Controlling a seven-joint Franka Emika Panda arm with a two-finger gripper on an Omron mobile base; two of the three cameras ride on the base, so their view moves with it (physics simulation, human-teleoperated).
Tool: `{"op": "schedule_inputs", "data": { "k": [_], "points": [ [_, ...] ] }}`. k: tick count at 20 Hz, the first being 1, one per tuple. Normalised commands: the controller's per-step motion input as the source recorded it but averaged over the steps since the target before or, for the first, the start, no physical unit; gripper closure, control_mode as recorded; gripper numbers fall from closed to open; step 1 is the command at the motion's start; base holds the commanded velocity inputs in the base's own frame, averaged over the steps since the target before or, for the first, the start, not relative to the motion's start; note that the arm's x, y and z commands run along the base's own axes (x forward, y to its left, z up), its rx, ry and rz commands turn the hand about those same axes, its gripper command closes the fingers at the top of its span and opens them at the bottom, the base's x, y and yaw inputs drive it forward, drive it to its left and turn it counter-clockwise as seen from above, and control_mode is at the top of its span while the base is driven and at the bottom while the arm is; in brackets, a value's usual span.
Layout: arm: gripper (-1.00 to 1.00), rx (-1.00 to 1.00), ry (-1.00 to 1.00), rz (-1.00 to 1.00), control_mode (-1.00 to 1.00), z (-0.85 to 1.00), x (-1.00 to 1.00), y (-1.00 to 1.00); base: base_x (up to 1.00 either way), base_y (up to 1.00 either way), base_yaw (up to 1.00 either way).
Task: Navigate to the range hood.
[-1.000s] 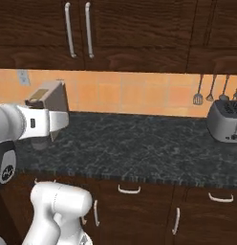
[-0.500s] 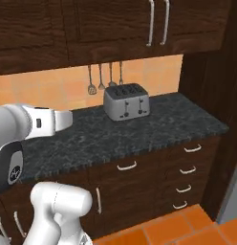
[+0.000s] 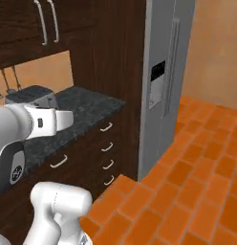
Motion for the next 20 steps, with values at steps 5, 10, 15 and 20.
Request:
{"op": "schedule_inputs", "data": {
  "k": [5,10,15,20],
  "points": [
    [-1.0,0.0,0.0,0.0,1.0,0.0,0.0,0.0,0.0,0.0,-1.0],
    [-1.0,0.0,0.0,0.0,1.0,0.0,0.0,0.0,0.0,0.0,-1.0],
    [-1.0,0.0,0.0,0.0,1.0,0.0,0.0,0.0,0.0,0.0,-1.0],
    [-1.0,0.0,0.0,0.0,1.0,0.0,0.0,0.0,0.0,0.0,-1.0]
  ]
}}
